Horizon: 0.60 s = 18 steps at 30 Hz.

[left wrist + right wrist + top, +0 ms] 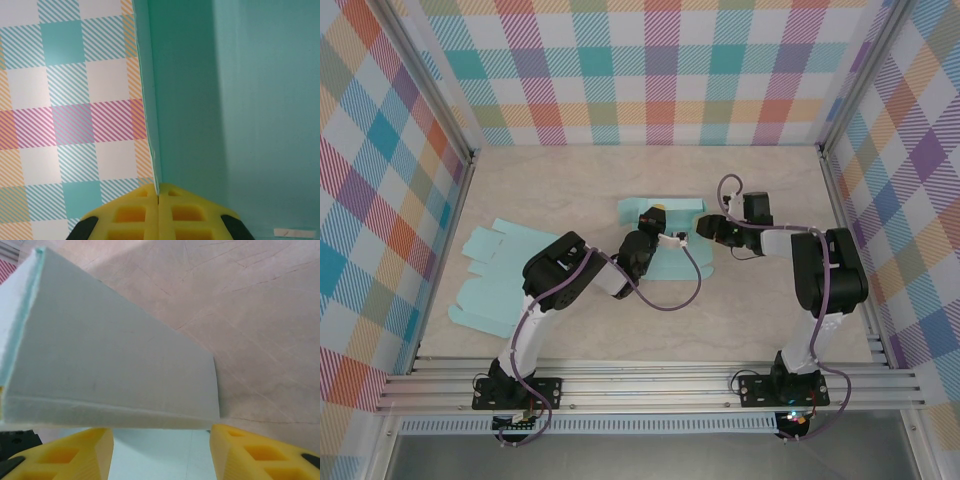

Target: Fold the paper box

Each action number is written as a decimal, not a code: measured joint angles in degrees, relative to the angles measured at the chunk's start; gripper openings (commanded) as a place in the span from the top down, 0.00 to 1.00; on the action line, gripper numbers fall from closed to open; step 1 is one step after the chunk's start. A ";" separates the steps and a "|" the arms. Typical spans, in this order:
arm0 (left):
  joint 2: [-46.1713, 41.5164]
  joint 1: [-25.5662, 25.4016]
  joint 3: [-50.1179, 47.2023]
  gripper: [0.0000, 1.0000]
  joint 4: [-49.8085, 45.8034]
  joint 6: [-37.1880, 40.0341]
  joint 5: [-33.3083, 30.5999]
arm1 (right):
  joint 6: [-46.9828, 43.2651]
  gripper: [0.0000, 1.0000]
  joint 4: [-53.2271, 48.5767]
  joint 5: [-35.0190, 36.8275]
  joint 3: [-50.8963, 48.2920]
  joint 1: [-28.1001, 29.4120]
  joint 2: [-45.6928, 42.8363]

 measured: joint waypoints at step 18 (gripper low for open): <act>0.00 0.00 -0.42 1.00 0.20 0.39 0.02 | -4.92 0.58 1.31 14.03 3.41 5.42 0.02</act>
